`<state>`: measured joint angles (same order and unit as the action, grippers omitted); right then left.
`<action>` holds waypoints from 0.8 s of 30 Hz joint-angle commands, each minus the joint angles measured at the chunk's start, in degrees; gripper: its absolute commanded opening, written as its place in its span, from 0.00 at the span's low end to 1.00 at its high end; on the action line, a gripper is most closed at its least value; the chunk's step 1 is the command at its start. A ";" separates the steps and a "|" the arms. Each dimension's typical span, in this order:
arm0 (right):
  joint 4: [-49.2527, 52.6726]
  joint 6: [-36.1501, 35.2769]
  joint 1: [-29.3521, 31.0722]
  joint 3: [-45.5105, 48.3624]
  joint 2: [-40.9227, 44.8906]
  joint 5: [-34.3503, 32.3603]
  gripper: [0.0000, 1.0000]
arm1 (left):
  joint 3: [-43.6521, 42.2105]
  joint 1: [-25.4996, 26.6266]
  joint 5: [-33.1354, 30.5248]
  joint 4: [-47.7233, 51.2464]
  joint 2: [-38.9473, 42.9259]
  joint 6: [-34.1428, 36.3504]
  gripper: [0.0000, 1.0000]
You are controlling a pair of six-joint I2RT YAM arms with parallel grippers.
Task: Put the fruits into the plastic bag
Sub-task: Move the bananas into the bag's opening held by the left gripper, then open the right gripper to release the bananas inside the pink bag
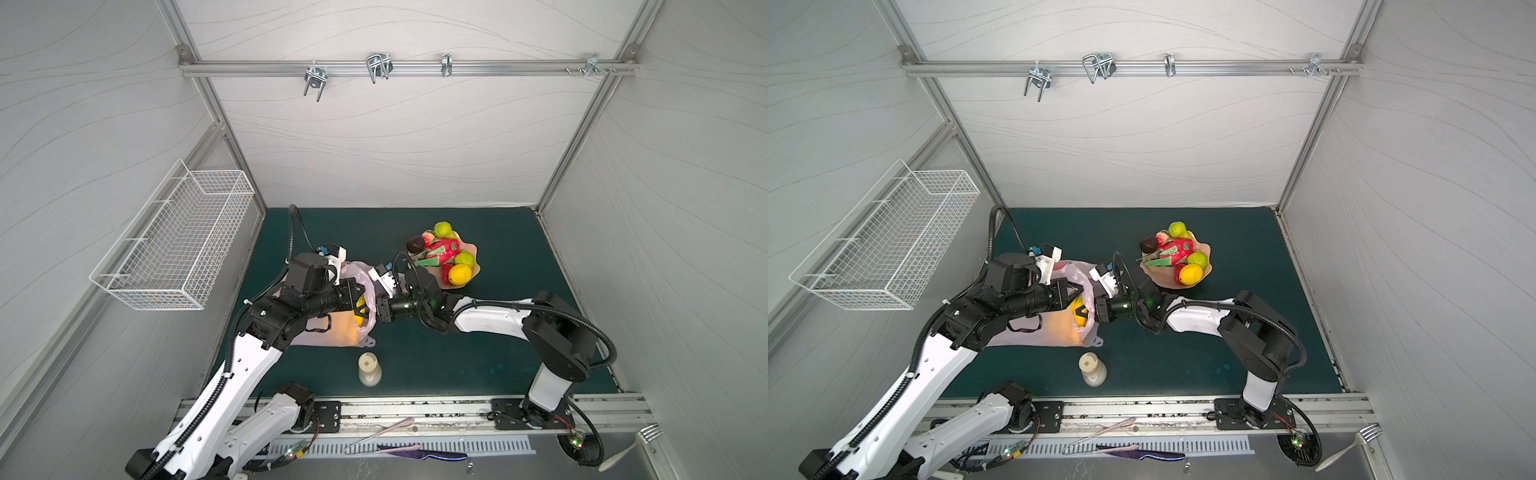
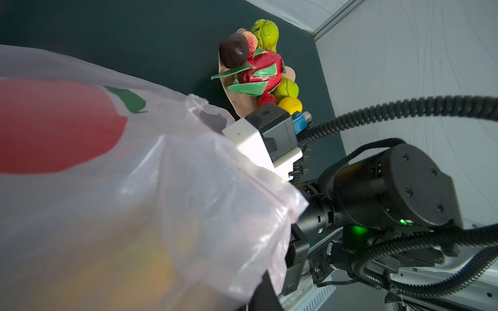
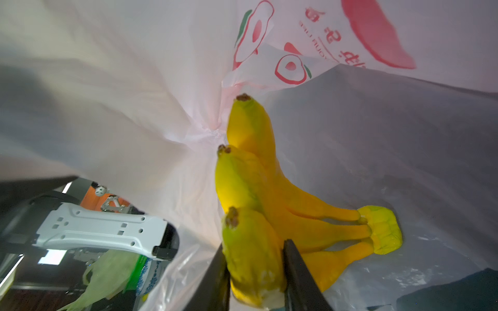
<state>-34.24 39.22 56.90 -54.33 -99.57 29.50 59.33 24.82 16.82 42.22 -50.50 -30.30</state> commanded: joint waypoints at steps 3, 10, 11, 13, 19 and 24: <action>-9.64 3.03 -1.67 -0.95 -3.07 -3.82 0.18 | -1.86 -0.01 1.42 -3.83 3.54 -2.62 0.00; -21.68 14.51 -3.39 -3.87 -9.63 -1.20 0.18 | -9.39 0.03 -3.29 -1.85 8.56 -6.55 0.00; -21.71 15.16 -3.22 -4.48 -10.13 -0.27 0.18 | -10.34 0.04 -4.10 -1.71 9.46 -7.20 0.00; -22.09 16.24 -2.40 -5.15 -11.26 1.18 0.18 | -12.61 0.01 -5.54 -2.06 11.75 -9.02 0.00; -24.89 20.45 1.10 -4.15 -13.96 0.80 0.20 | -16.50 0.03 -8.31 -3.31 16.80 -12.45 0.00; -30.23 26.93 2.74 -5.85 -17.93 1.26 0.23 | -19.60 0.00 -7.38 -5.51 19.54 -14.16 0.00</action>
<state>-60.01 60.25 58.76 -58.94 -115.04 29.61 40.58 24.82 10.28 39.92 -32.01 -42.30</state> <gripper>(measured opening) 0.305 0.048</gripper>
